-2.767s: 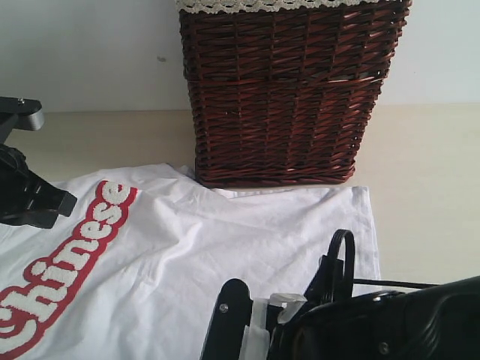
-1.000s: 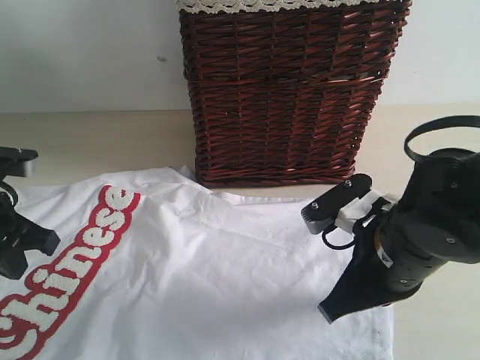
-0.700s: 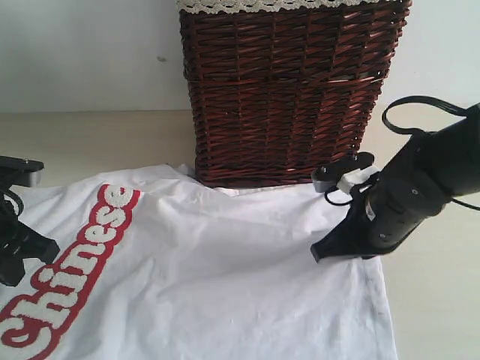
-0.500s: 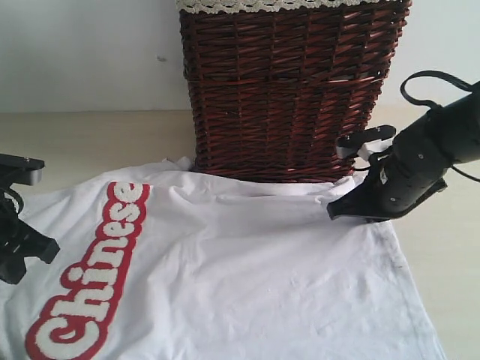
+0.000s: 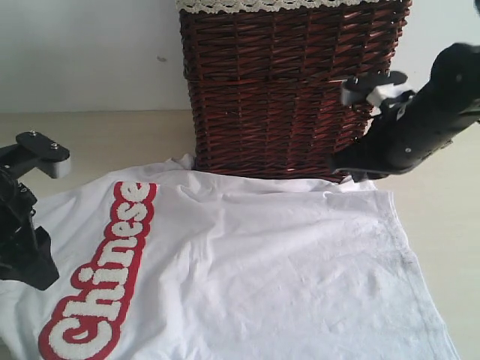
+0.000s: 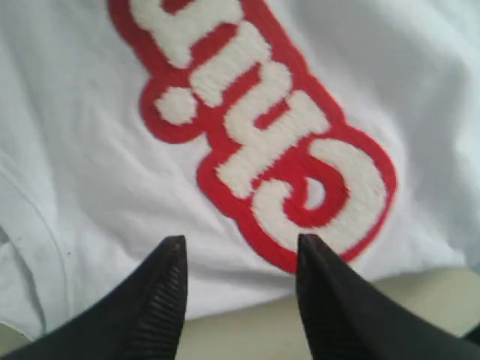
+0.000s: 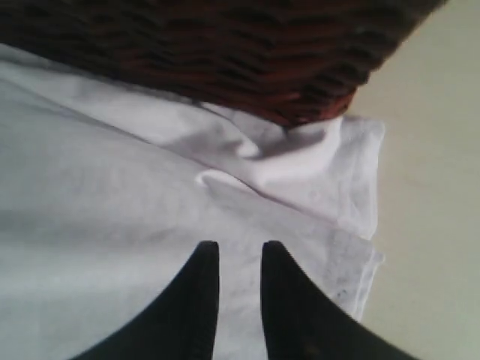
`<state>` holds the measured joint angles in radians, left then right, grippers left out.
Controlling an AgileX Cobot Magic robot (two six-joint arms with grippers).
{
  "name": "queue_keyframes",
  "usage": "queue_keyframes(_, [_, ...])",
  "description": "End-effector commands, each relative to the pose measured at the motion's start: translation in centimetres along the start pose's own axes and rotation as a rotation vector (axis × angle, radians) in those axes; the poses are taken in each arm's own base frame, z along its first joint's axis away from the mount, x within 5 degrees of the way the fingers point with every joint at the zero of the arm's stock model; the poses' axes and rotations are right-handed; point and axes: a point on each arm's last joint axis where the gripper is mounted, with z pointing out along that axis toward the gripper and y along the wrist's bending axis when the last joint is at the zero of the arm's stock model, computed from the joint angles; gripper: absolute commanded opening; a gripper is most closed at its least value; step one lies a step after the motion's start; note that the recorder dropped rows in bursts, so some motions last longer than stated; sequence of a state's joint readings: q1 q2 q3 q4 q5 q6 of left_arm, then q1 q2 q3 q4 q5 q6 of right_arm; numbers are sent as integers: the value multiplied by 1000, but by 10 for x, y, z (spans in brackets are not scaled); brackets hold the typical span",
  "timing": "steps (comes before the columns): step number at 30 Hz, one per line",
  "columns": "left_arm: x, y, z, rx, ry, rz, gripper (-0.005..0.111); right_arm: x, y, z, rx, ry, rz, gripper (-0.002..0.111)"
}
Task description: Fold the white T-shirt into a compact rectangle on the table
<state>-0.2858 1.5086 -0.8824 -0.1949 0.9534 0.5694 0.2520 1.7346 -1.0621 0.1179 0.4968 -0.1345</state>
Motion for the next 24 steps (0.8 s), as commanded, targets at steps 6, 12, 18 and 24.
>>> queue_keyframes(6, [35,-85,15,92,83,541,58,-2,14,-115,-63,-190,-102,24])
queue_keyframes(12, [50,-111,55,-64,-54,761,73,7,22,-168,-107,-325,-105,24])
queue_keyframes(18, [49,-113,66,-125,-154,814,73,11,29,-184,-171,-375,-124,24])
queue_keyframes(24, [55,-109,81,-107,-10,867,57,11,30,-185,-180,-380,-120,24])
